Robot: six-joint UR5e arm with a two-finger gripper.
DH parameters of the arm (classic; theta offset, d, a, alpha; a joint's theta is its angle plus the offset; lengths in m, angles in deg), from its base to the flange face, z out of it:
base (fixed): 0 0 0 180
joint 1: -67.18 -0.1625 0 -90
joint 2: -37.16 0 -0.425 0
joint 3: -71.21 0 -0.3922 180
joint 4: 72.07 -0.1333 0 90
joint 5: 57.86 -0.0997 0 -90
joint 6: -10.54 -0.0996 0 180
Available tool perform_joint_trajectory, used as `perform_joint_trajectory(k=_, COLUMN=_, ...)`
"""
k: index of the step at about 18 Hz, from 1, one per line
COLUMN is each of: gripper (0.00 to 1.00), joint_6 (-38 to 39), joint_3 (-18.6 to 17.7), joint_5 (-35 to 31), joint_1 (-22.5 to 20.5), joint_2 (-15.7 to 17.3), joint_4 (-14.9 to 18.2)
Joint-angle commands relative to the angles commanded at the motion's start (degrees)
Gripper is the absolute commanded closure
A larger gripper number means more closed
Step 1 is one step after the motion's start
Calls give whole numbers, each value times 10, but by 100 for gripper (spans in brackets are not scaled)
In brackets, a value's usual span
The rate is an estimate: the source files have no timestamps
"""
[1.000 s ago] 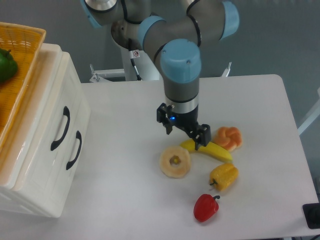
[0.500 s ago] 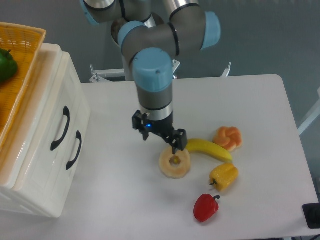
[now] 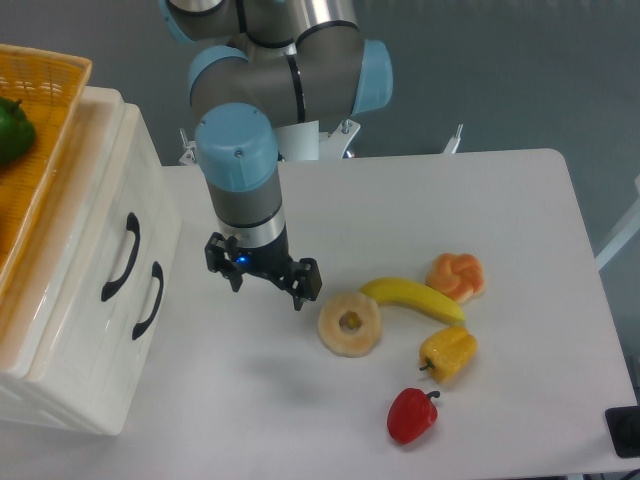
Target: Slide the top white drawer open
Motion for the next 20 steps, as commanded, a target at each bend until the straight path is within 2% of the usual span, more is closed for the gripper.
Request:
perform_joint_trajectory(k=7, gripper=0, joint_6=40, joint_3=3, joint_5=103, joint_1=4, joint_2=6, joint_4=31)
perform_joint_trajectory(k=11, gripper=0, joint_6=48, joint_3=11, joint_5=120, joint_1=4, joint_2=8, joint_4=63)
perform_joint_trajectory(k=20, gripper=0, joint_6=133, joint_3=16, joint_5=167, joint_1=2, joint_2=15, joint_4=82)
